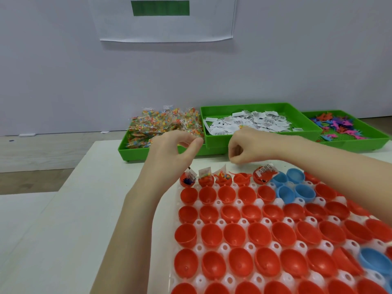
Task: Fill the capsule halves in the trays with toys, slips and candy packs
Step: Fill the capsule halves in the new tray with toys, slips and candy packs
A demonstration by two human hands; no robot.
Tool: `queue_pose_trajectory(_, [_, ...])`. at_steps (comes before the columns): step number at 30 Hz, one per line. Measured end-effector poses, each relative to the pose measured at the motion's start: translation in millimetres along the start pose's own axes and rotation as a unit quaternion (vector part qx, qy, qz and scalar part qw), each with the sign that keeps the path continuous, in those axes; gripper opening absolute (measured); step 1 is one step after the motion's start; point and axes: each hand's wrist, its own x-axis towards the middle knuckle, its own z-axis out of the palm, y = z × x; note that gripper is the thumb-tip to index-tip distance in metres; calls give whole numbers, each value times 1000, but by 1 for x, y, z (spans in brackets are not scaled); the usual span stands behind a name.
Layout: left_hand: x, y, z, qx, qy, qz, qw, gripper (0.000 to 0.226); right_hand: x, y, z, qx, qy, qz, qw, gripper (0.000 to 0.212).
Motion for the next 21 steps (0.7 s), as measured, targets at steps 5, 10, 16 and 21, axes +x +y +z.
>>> queue_pose_trajectory(5, [0,11,4,-35,-7,-1,999,17,-23,-4,-24,213,52,-24,975,10])
queue_pose_trajectory(10, [-3,27,17,46,-100,45,993,19,-42,-6,-24,137,-39,-3,990,11])
queue_pose_trajectory(16, [-7,30,34,183,-172,68,966,31,-42,-8,-15,126,-4,5,992,12])
queue_pose_trajectory(21, [-5,26,35,213,-173,80,958,34,-44,-6,-8,153,44,-10,987,17])
